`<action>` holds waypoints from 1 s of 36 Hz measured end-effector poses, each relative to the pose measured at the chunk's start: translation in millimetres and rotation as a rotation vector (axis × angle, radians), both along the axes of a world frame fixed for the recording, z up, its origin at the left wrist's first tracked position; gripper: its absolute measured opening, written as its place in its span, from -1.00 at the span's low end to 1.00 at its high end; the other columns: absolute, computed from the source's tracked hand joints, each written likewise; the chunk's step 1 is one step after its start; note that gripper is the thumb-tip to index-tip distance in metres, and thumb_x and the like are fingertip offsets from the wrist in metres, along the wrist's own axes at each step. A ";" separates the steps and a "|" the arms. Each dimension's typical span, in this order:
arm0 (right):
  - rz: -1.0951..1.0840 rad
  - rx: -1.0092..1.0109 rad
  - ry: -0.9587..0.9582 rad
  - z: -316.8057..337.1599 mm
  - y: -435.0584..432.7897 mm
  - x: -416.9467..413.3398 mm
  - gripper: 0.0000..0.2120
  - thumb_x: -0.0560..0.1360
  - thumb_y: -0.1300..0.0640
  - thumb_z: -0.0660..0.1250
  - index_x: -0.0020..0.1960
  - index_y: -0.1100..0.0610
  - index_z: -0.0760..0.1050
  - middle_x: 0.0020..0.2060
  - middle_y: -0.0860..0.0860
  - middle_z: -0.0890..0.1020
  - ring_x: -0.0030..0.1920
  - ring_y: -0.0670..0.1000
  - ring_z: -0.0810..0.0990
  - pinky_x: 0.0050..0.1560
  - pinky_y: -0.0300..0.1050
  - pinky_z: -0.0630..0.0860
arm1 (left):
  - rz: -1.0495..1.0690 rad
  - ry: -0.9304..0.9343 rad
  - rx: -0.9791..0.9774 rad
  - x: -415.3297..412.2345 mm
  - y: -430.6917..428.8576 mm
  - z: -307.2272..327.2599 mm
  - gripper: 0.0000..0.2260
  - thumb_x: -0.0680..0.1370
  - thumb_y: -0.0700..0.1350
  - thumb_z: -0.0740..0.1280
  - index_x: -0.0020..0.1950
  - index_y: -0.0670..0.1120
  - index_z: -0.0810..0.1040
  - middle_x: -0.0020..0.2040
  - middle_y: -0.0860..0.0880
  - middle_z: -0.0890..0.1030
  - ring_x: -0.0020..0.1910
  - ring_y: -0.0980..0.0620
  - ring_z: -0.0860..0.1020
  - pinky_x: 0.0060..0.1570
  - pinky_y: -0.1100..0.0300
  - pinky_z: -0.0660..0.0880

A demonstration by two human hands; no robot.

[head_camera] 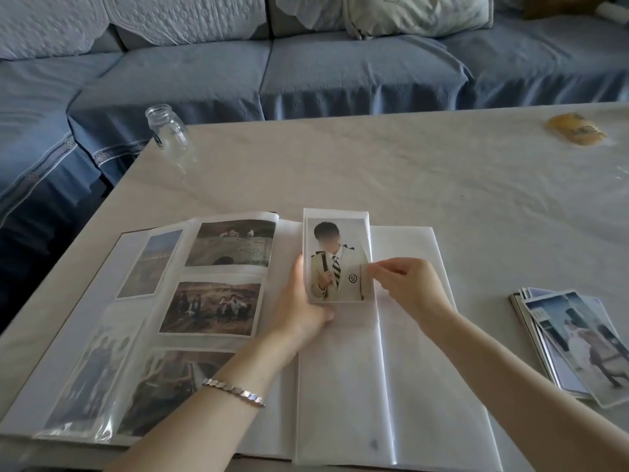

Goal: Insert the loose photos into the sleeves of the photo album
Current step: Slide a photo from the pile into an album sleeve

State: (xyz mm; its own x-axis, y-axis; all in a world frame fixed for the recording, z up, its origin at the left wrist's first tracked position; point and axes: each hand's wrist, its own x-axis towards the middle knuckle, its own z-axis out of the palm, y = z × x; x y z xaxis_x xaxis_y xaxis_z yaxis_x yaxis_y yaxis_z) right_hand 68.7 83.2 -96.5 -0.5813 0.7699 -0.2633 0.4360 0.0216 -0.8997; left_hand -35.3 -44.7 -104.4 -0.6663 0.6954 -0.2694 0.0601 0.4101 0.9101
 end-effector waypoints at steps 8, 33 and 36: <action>-0.031 -0.172 -0.062 6.8 11.8 -11.8 -0.82 0.39 0.07 0.47 -0.15 0.19 0.58 -0.40 0.00 0.54 -0.42 -0.09 0.44 -0.48 -0.40 0.39 | -0.021 0.011 0.043 0.6 -3.9 4.0 -0.45 0.36 -0.43 0.36 -0.04 0.23 0.35 -0.11 0.16 0.57 -0.13 0.22 0.56 -0.25 0.33 0.51; -0.073 -0.004 -0.033 -4.6 8.4 -12.9 -0.89 0.39 0.14 0.49 -0.24 0.11 0.58 -0.39 -0.03 0.63 -0.38 -0.09 0.55 -0.33 -0.27 0.48 | -0.015 -0.039 0.009 -3.7 -6.3 -1.8 -0.40 0.41 -0.41 0.39 0.17 0.19 0.29 -0.07 0.26 0.50 -0.12 0.31 0.50 -0.32 0.49 0.43; -0.094 0.105 -0.042 -4.2 6.6 -0.7 -0.96 0.43 0.17 0.42 -0.13 0.11 0.57 -0.32 -0.07 0.63 -0.28 -0.09 0.57 -0.31 -0.34 0.44 | -0.022 0.011 -0.055 -2.2 -2.0 0.2 -0.34 0.44 -0.37 0.40 0.32 0.16 0.21 0.00 0.30 0.45 0.04 0.21 0.49 -0.23 0.52 0.38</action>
State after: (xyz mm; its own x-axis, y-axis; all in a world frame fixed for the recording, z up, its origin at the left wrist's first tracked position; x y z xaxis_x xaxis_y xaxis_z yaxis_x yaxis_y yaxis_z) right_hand 68.1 89.8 -100.7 -0.4950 0.8453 -0.2009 0.4781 0.0720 -0.8754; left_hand -37.5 -46.8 -104.3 -0.6541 0.6943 -0.3001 0.0795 0.4577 0.8856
